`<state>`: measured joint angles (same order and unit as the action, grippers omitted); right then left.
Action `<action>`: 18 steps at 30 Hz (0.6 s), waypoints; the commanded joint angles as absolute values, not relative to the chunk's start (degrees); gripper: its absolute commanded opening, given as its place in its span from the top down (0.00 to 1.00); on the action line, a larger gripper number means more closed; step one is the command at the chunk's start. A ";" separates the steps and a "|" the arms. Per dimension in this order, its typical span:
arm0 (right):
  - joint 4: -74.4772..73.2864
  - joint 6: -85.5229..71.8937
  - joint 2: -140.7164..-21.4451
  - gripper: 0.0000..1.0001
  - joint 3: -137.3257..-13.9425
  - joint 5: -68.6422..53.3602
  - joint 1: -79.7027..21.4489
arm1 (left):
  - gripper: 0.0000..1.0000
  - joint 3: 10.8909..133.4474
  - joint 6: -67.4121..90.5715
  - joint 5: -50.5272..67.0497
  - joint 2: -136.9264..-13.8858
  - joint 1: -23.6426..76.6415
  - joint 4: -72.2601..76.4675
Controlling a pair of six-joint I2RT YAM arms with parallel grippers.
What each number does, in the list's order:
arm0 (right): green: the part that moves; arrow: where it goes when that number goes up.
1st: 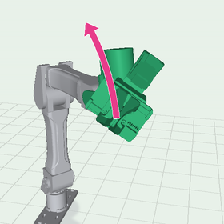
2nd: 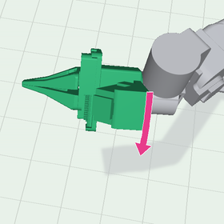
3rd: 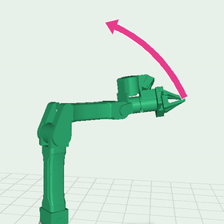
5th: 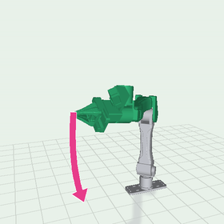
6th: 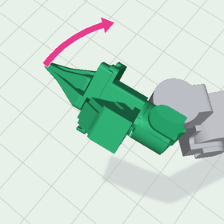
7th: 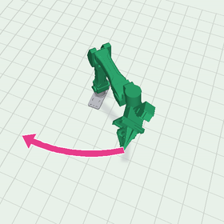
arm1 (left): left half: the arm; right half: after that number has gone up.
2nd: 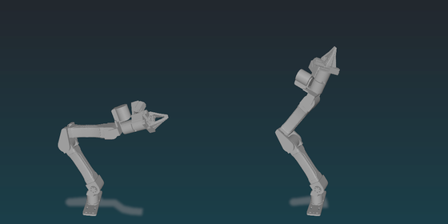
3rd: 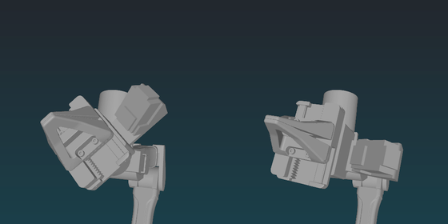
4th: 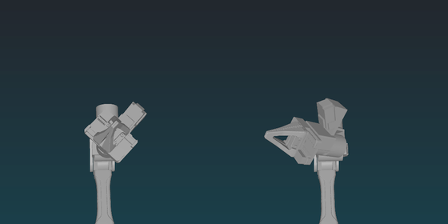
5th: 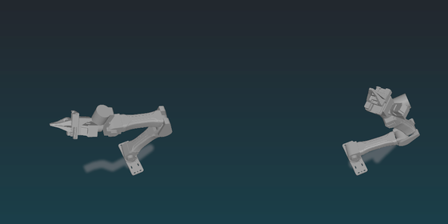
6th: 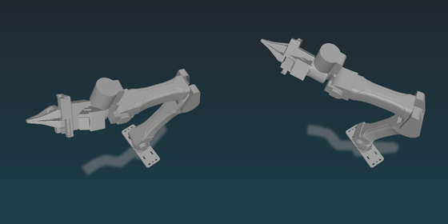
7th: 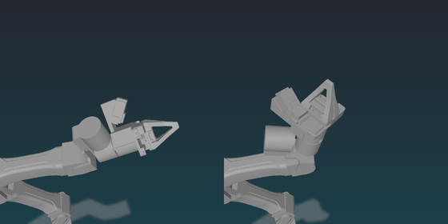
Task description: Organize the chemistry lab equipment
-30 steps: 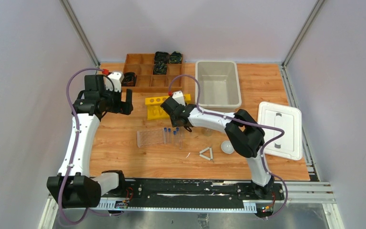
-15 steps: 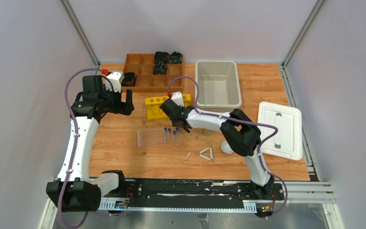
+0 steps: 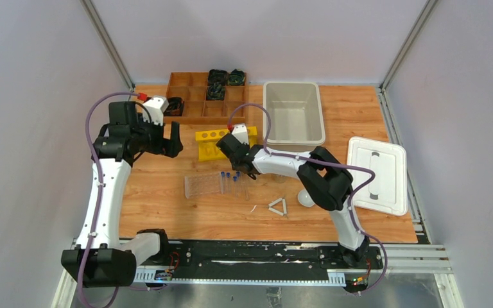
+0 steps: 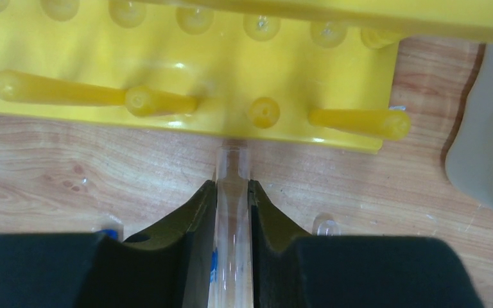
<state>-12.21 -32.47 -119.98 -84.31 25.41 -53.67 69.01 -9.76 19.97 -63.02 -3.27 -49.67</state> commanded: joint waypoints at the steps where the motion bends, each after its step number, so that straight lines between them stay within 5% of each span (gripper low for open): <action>1: -13.29 -36.43 -116.17 1.00 -82.61 22.97 -54.40 | 0.00 72.22 -9.96 22.06 -61.32 -3.58 -51.81; 18: 1.55 -31.31 -94.42 1.00 -83.66 21.62 -59.76 | 0.00 76.58 -6.96 41.41 -58.06 -3.60 -57.48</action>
